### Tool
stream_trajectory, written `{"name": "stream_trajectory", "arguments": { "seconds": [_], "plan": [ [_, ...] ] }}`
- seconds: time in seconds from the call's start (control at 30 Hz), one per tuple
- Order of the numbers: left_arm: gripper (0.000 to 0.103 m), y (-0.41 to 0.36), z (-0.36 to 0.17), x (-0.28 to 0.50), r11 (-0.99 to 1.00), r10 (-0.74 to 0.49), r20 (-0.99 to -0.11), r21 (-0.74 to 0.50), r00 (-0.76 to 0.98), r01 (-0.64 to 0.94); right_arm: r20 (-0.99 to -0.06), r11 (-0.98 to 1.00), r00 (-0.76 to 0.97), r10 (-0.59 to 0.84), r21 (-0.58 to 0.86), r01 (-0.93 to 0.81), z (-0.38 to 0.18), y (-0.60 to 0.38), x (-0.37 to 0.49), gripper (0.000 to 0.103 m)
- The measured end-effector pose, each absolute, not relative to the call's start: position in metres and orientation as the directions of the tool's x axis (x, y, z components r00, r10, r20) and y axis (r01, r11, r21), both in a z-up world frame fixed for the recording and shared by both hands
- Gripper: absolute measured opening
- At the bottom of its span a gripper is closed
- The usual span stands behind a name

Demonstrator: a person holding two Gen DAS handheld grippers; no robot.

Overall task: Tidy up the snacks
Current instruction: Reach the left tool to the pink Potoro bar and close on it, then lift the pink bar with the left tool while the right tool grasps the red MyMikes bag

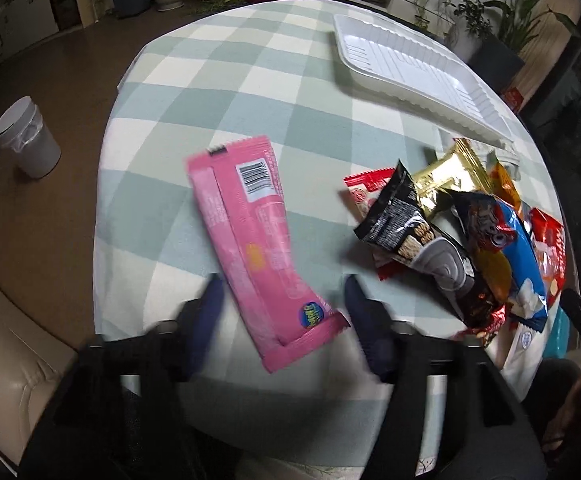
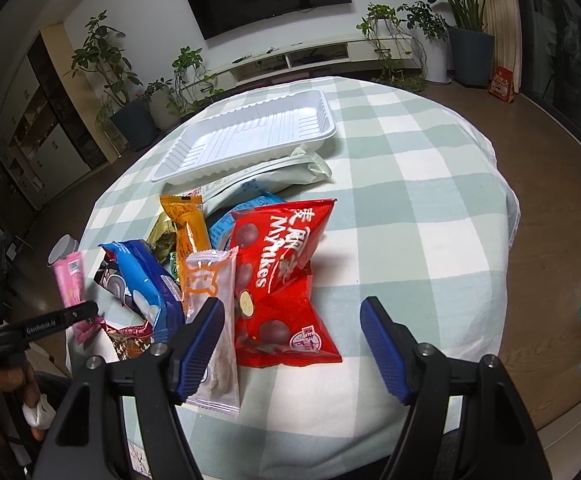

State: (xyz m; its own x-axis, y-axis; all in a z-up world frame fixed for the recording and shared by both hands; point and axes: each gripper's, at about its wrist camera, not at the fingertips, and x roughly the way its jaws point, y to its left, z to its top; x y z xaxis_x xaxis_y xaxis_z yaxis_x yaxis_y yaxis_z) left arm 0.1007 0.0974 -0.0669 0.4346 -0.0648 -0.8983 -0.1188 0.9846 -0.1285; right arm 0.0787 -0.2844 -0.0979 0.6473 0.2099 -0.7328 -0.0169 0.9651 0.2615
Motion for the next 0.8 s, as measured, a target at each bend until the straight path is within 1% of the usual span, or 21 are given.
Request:
{"name": "stream_trajectory", "arguments": {
  "seconds": [0.1,0.13,0.17,0.2,0.23,0.27,0.33,0.5,0.67,0.8],
  "plan": [
    [0.071,0.099,-0.072,0.104,0.985,-0.04,-0.904,-0.107,0.425,-0.134,-0.732,0.965,0.648,0.208,0.262,-0.015,-0.098,-0.284,0.079,0.073],
    [0.068,0.099,-0.073,0.105,0.986,-0.031,-0.903,-0.097,0.429,-0.134,-0.733,0.965,0.648,0.208,0.262,-0.014,-0.098,-0.284,0.079,0.074],
    [0.064,0.098,-0.074,0.107,0.988,-0.017,-0.901,-0.083,0.434,-0.134,-0.733,0.965,0.648,0.209,0.262,-0.015,-0.098,-0.284,0.079,0.074],
    [0.054,0.099,-0.075,0.109,0.989,0.0,-0.9,-0.065,0.437,-0.135,-0.733,0.965,0.648,0.208,0.26,-0.015,-0.098,-0.284,0.079,0.074],
    [0.04,0.1,-0.074,0.111,0.99,0.029,-0.897,-0.035,0.442,-0.137,-0.733,0.966,0.648,0.205,0.257,-0.015,-0.098,-0.284,0.079,0.074],
    [0.032,0.102,-0.074,0.112,0.99,0.044,-0.895,-0.019,0.444,-0.137,-0.733,0.967,0.649,0.204,0.254,-0.016,-0.098,-0.284,0.079,0.074],
    [0.029,0.108,-0.074,0.115,0.99,0.024,-0.895,-0.041,0.445,-0.136,-0.733,0.969,0.65,0.199,0.246,-0.019,-0.098,-0.284,0.079,0.074],
    [0.026,0.109,-0.073,0.115,0.995,0.018,-0.892,-0.03,0.451,-0.1,-0.733,0.971,0.653,0.192,0.237,-0.02,-0.098,-0.283,0.077,0.074],
    [0.025,0.109,-0.066,0.105,0.992,-0.058,-0.881,-0.102,0.47,-0.069,-0.731,0.977,0.659,0.177,0.212,-0.027,-0.095,-0.278,0.072,0.073],
    [0.025,0.111,-0.06,0.089,0.978,-0.16,-0.853,-0.207,0.497,-0.039,-0.74,0.979,0.648,0.181,0.197,-0.049,-0.094,-0.272,0.071,0.067]
  ]
}}
